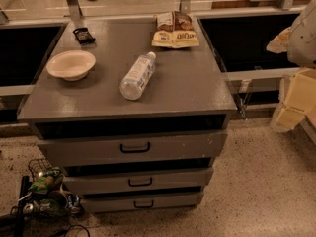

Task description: Open middle drawer

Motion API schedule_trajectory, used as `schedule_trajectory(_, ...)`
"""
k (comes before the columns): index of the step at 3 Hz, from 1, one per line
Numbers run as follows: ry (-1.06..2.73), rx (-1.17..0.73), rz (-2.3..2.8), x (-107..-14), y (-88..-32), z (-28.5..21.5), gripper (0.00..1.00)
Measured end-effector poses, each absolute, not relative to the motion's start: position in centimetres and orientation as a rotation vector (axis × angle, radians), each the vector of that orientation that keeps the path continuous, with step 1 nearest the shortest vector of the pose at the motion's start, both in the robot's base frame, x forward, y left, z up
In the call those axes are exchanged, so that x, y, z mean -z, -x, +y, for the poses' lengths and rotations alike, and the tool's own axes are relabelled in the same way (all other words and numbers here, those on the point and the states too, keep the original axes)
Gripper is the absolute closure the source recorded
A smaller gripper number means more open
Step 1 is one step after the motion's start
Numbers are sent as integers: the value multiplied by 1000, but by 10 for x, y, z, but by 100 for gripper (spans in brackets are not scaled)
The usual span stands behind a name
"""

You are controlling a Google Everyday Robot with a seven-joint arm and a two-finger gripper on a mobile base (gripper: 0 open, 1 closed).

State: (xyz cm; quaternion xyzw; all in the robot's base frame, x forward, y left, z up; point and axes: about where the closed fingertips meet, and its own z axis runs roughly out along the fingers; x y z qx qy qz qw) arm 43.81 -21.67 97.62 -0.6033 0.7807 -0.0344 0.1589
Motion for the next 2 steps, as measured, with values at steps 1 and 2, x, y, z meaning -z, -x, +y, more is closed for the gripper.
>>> schedule_trajectory(1, 1725, 98, 2232, -976, -438, -217, 0)
schedule_trajectory(2, 1725, 98, 2232, -976, -438, -217, 13)
